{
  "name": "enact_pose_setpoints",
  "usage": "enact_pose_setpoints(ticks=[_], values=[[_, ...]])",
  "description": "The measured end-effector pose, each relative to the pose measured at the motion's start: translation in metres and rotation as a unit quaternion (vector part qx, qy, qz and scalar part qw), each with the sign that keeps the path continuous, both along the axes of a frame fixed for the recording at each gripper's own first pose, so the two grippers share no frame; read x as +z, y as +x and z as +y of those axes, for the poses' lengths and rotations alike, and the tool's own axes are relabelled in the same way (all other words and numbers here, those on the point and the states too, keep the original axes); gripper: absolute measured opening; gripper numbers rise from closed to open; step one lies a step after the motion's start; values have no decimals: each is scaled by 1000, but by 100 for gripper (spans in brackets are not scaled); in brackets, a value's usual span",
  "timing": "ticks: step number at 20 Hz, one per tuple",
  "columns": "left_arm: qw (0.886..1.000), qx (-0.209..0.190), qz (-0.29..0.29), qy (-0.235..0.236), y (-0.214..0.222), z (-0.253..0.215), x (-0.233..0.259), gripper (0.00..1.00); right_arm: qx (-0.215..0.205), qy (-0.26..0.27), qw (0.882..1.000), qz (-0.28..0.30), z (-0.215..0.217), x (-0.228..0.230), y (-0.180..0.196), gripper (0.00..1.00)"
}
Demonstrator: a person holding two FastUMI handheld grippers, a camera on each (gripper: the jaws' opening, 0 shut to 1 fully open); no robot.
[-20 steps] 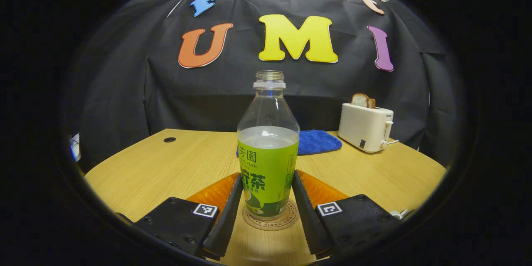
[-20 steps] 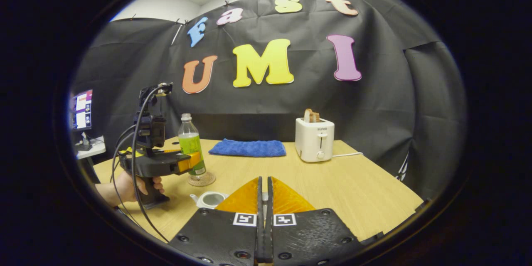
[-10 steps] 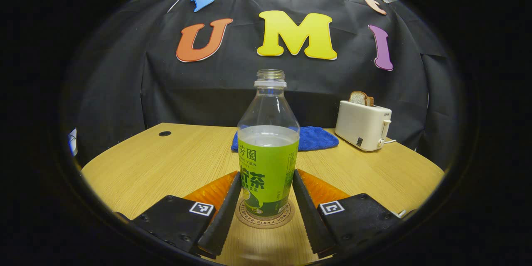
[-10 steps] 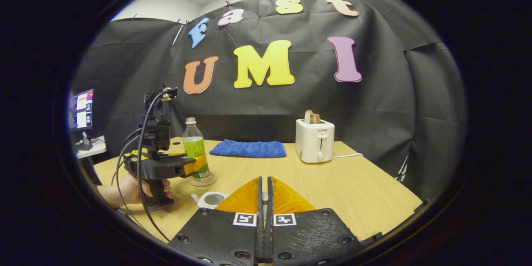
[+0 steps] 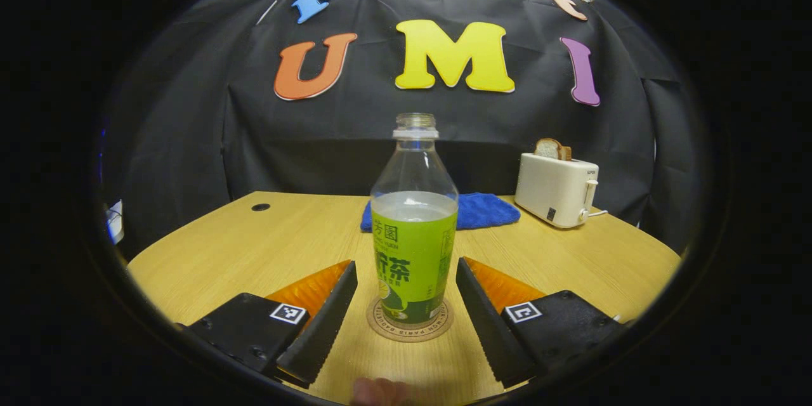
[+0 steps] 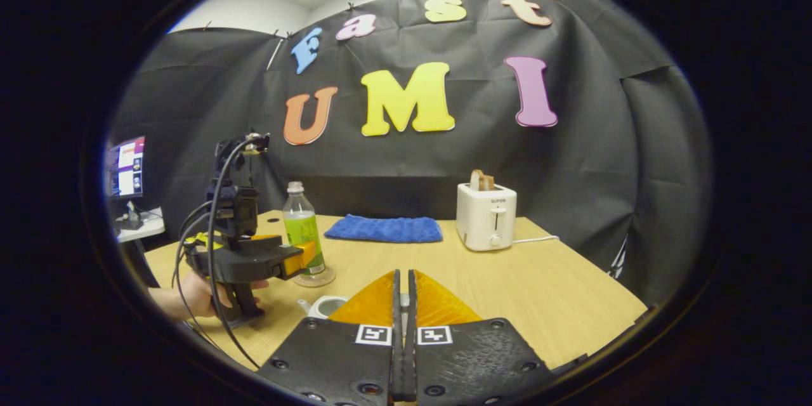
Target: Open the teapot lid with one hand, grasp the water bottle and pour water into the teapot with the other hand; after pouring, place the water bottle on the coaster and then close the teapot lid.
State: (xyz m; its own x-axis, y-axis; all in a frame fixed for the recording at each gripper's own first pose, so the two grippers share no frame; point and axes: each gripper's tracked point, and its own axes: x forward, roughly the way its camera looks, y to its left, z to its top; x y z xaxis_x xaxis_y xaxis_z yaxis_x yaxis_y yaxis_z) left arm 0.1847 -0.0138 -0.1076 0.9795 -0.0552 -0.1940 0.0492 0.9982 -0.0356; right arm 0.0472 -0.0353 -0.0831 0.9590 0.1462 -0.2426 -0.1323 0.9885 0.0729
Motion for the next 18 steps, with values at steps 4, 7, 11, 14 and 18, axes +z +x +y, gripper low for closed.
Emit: enact_pose_setpoints(ticks=[4, 7, 11, 14, 18], values=[[999, 38, -34, 7, -34, 25, 24, 98, 16, 6, 1000, -4, 16, 0, 4, 0], [995, 59, -76, 25, -62, 41, 53, 97, 39, 13, 999, -8, 37, -1, 7, 0], [992, 71, -102, 34, -97, 52, 73, 97, 65, 17, 998, -9, 60, -10, 14, 0], [991, 78, -107, 33, -116, 60, 80, 97, 75, 20, 997, -9, 69, -18, 19, 0], [990, 85, -106, 27, -135, 63, 82, 97, 81, 23, 996, -5, 72, -29, 30, 0]])
